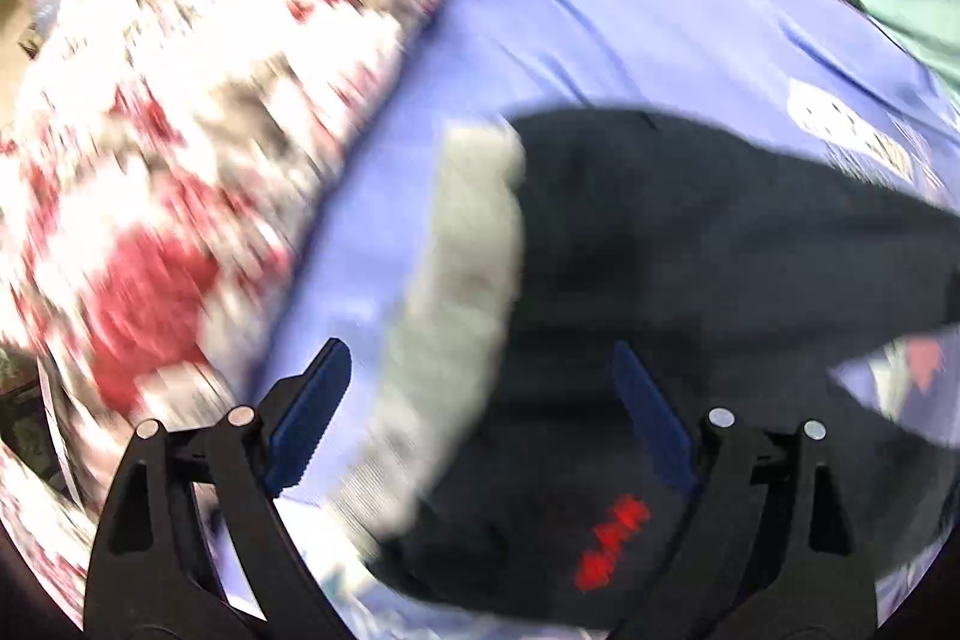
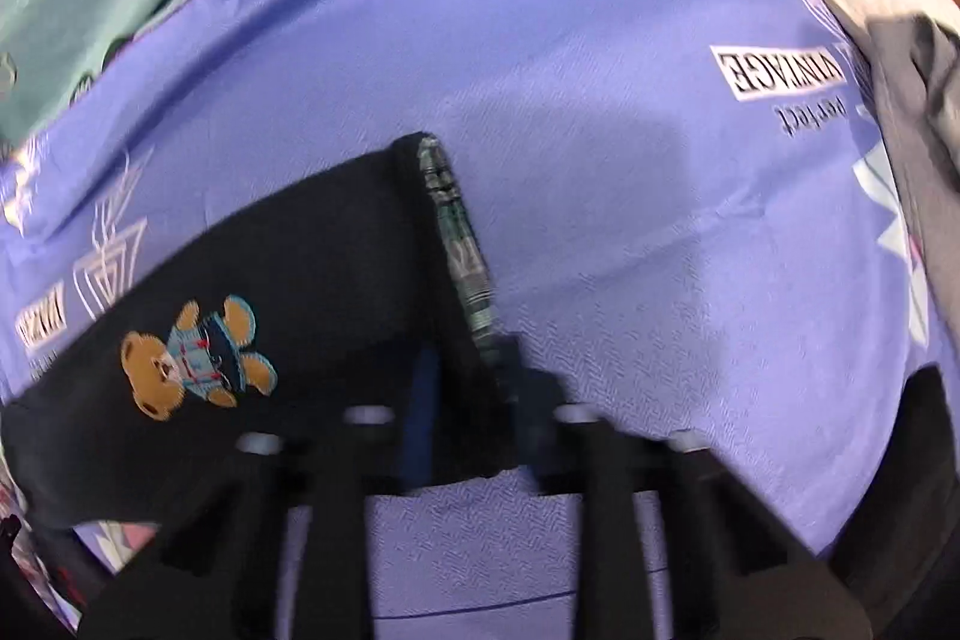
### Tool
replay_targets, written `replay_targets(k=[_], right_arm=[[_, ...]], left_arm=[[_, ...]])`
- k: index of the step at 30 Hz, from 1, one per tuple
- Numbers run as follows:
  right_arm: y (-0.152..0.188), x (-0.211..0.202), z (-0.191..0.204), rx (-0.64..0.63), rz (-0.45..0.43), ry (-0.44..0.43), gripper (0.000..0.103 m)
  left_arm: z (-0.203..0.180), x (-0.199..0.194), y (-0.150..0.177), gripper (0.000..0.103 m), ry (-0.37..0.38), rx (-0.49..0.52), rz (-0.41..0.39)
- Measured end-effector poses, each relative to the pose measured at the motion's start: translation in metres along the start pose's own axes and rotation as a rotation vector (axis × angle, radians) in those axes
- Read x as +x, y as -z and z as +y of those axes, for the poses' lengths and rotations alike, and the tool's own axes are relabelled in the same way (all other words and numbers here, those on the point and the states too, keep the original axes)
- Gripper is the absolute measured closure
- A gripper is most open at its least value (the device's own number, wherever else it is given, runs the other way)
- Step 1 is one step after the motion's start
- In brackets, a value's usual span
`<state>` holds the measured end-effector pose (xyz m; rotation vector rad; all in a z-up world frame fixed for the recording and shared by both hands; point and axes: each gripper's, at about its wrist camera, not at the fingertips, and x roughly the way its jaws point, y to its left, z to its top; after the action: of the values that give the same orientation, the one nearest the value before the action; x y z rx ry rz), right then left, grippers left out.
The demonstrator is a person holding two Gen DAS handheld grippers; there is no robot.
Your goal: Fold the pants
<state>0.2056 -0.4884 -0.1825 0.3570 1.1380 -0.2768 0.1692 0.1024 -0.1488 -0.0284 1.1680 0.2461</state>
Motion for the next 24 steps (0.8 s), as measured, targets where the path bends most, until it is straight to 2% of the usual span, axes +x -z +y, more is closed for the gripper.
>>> replay_targets(k=[2, 4, 6, 7, 8, 10, 11, 12, 15, 18, 20, 21, 22, 24], right_arm=[[-0.001, -0.014, -0.002, 0.003, -0.055, 0.009, 0.095], [0.001, -0.021, -0.008, 0.023, -0.085, 0.061, 0.095], [0.005, -0.008, -0.014, 0.028, -0.024, 0.11, 0.09], [0.004, -0.002, -0.014, 0.033, 0.01, 0.129, 0.07], [0.002, -0.007, -0.013, 0.039, -0.008, 0.198, 0.053], [-0.001, -0.029, -0.003, 0.023, -0.126, 0.264, 0.048], [-0.004, -0.043, 0.011, -0.018, -0.19, 0.247, 0.042], [-0.004, -0.048, 0.022, -0.05, -0.203, 0.21, 0.04], [-0.004, -0.046, 0.077, -0.231, -0.137, -0.003, 0.038], [0.01, -0.038, 0.137, -0.439, -0.069, -0.129, 0.038], [0.028, -0.032, 0.185, -0.601, -0.051, -0.169, 0.038], [0.028, -0.025, 0.204, -0.672, -0.042, -0.174, 0.038], [0.035, -0.022, 0.228, -0.733, -0.036, -0.165, 0.038], [0.038, -0.008, 0.261, -0.827, -0.018, -0.156, 0.038]], left_arm=[[0.009, 0.003, -0.02, 0.015, -0.022, -0.016, -0.023], [0.015, 0.01, -0.037, 0.015, -0.031, -0.028, -0.027], [0.017, 0.016, -0.05, 0.015, -0.032, -0.041, -0.018], [0.019, 0.022, -0.058, 0.015, -0.031, -0.051, -0.009], [0.025, 0.033, -0.063, 0.015, -0.025, -0.056, 0.0], [0.026, 0.049, -0.074, 0.013, -0.008, -0.047, 0.023], [0.024, 0.056, -0.077, 0.013, 0.004, -0.035, 0.029], [0.022, 0.06, -0.08, 0.013, 0.01, -0.012, 0.035], [0.012, 0.076, -0.085, 0.013, 0.012, 0.078, 0.039], [0.0, 0.081, -0.089, 0.014, 0.019, 0.164, 0.024], [-0.004, 0.084, -0.091, 0.026, 0.031, 0.192, 0.028], [-0.007, 0.085, -0.092, 0.053, 0.054, 0.211, 0.037], [-0.012, 0.088, -0.093, 0.06, 0.084, 0.243, 0.064], [-0.016, 0.086, -0.093, 0.06, 0.064, 0.275, 0.051]])
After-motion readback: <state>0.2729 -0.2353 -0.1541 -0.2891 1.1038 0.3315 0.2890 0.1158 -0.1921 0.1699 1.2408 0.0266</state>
